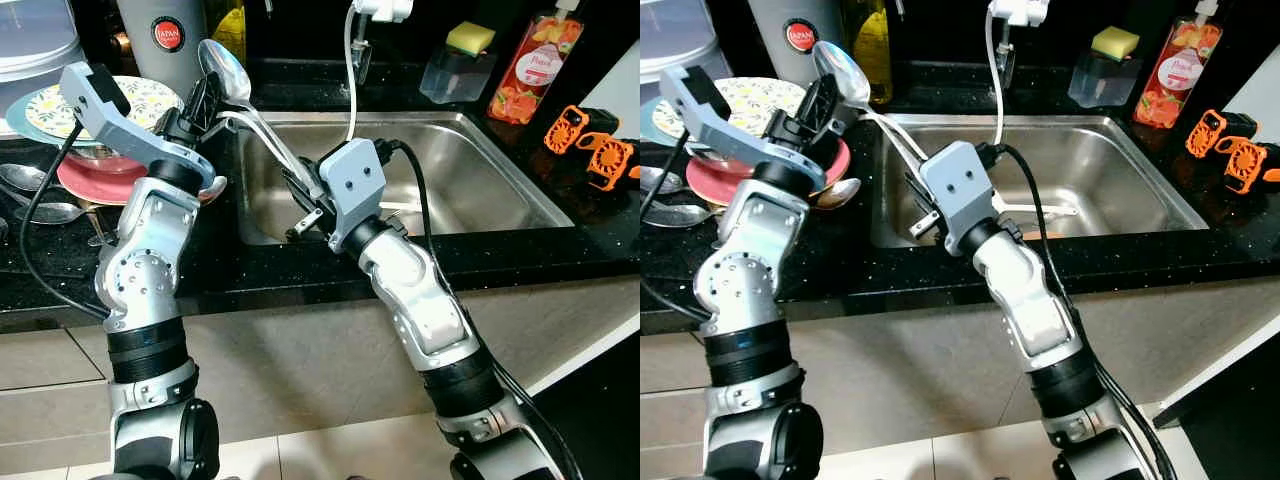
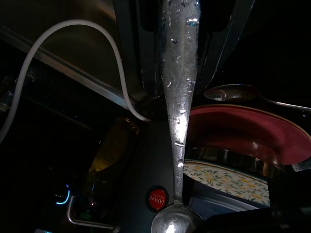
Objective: Kitchen organization
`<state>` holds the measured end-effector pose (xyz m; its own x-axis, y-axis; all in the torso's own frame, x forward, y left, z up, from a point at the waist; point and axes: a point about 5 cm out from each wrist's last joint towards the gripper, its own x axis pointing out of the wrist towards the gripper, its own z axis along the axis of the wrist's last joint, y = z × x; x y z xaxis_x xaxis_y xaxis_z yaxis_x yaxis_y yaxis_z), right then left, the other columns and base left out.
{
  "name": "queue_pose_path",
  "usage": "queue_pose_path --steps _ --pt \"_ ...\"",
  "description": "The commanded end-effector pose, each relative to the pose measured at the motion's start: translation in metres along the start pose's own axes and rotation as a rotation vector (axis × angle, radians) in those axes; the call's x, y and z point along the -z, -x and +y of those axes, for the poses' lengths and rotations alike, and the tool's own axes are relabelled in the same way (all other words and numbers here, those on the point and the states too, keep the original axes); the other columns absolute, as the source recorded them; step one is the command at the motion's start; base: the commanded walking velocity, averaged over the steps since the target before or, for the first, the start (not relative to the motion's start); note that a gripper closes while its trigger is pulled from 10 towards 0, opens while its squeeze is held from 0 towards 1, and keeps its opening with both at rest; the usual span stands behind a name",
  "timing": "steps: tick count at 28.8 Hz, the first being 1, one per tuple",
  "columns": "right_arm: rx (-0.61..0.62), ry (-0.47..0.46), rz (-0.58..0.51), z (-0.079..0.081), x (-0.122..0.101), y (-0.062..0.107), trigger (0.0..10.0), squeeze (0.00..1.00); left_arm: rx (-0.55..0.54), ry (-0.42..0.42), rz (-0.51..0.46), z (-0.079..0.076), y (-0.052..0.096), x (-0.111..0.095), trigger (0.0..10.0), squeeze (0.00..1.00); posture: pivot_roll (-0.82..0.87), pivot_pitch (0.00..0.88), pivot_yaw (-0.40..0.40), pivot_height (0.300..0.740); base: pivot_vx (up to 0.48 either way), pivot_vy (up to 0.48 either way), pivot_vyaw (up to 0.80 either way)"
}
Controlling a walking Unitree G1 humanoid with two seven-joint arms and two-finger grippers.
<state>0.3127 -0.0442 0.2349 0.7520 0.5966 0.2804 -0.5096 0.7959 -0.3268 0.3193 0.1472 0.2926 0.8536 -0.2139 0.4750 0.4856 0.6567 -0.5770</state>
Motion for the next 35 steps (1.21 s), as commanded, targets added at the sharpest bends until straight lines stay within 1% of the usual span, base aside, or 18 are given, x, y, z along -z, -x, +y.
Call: queue_pose_path --steps 1,5,6,8,9,12,15,16,17,20,23,25,26,29,30,31,32,35 --pt "0.027 0.0 0.003 -0.005 0.001 0.001 0.0 0.0 0.011 -0.01 0.028 -0.003 0.001 0.008 10.0 0.0 0.09 0.0 -0.05 0.74 0.0 0.0 0.0" --pt "0.028 -0.002 0.003 -0.005 0.001 0.001 0.0 0.0 0.014 -0.022 0.033 -0.003 0.001 0.009 10.0 0.0 0.09 0.0 -0.05 0.74 0.0 0.0 0.0" --pt "0.032 -0.003 0.008 -0.006 0.002 0.001 6.1 0.0 0.014 -0.035 0.038 -0.004 0.001 0.01 10.0 0.0 0.09 0.0 -0.05 0.74 0.0 0.0 0.0" --pt "0.032 -0.003 0.008 -0.006 0.002 0.001 6.1 0.0 0.014 -0.035 0.038 -0.004 0.001 0.01 10.0 0.0 0.09 0.0 -0.05 0.74 0.0 0.0 0.0" --pt "0.036 -0.003 0.012 -0.006 0.002 0.0 10.0 0.0 0.016 -0.042 0.038 -0.004 0.001 0.009 10.0 1.0 0.09 0.0 -0.048 0.74 0.0 0.0 0.0" --pt "0.041 -0.006 0.017 -0.006 0.003 0.0 10.0 0.0 0.031 -0.053 0.037 -0.005 0.002 0.009 10.0 1.0 0.09 0.0 -0.048 0.74 0.0 0.0 0.0" --pt "0.071 -0.021 0.059 -0.01 0.01 -0.001 10.0 0.0 -0.001 -0.062 0.056 -0.001 0.004 0.009 10.0 1.0 0.09 0.0 -0.048 0.74 0.0 0.0 0.0" --pt "0.095 -0.025 0.092 -0.013 0.015 -0.003 10.0 0.0 -0.006 -0.05 0.057 0.001 0.007 0.009 10.0 0.0 0.09 0.0 -0.045 0.74 0.0 0.0 0.0" --pt "0.095 -0.025 0.092 -0.013 0.015 -0.003 10.0 0.0 -0.006 -0.05 0.057 0.001 0.007 0.009 10.0 0.0 0.09 0.0 -0.045 0.74 0.0 0.0 0.0" --pt "0.141 -0.035 0.155 -0.02 0.024 -0.005 10.0 0.0 -0.01 -0.039 0.058 0.004 0.013 0.008 10.0 0.0 0.09 0.0 -0.045 0.74 0.0 0.0 0.0" --pt "0.247 -0.119 0.295 -0.04 0.047 -0.012 10.0 0.0 -0.021 -0.043 0.074 0.01 0.026 0.007 10.0 0.0 0.1 0.0 -0.047 0.74 0.0 0.0 0.0" --pt "0.289 -0.157 0.339 -0.047 0.055 -0.014 10.0 0.0 -0.019 -0.048 0.08 0.011 0.03 0.007 10.0 0.0 0.11 0.0 -0.051 0.74 0.0 0.0 0.0" --pt "0.289 -0.157 0.339 -0.047 0.055 -0.014 10.0 0.0 -0.019 -0.048 0.08 0.011 0.03 0.007 10.0 0.0 0.11 0.0 -0.051 0.74 0.0 0.0 0.0" --pt "0.355 -0.228 0.394 -0.057 0.067 -0.016 10.0 0.0 -0.076 -0.106 0.112 0.019 0.04 0.01 10.0 0.0 0.13 0.0 -0.063 0.74 0.0 0.0 0.0" --pt "0.355 -0.228 0.394 -0.057 0.067 -0.016 10.0 0.0 -0.076 -0.106 0.112 0.019 0.04 0.01 10.0 0.0 0.13 0.0 -0.063 0.74 0.0 0.0 0.0" --pt "0.364 -0.232 0.465 -0.057 0.078 -0.015 10.0 0.0 -0.137 -0.189 0.145 0.027 0.046 0.014 10.0 0.0 0.14 0.0 -0.069 0.74 0.0 0.0 0.0" --pt "0.364 -0.232 0.465 -0.057 0.078 -0.015 10.0 0.0 -0.137 -0.189 0.145 0.027 0.046 0.014 10.0 0.0 0.14 0.0 -0.069 0.74 0.0 0.0 0.0" --pt "0.358 -0.232 0.549 -0.054 0.092 -0.012 10.0 0.0 -0.182 -0.214 0.146 0.031 0.05 0.014 10.0 0.0 0.16 0.0 -0.082 0.74 0.0 0.0 0.0"
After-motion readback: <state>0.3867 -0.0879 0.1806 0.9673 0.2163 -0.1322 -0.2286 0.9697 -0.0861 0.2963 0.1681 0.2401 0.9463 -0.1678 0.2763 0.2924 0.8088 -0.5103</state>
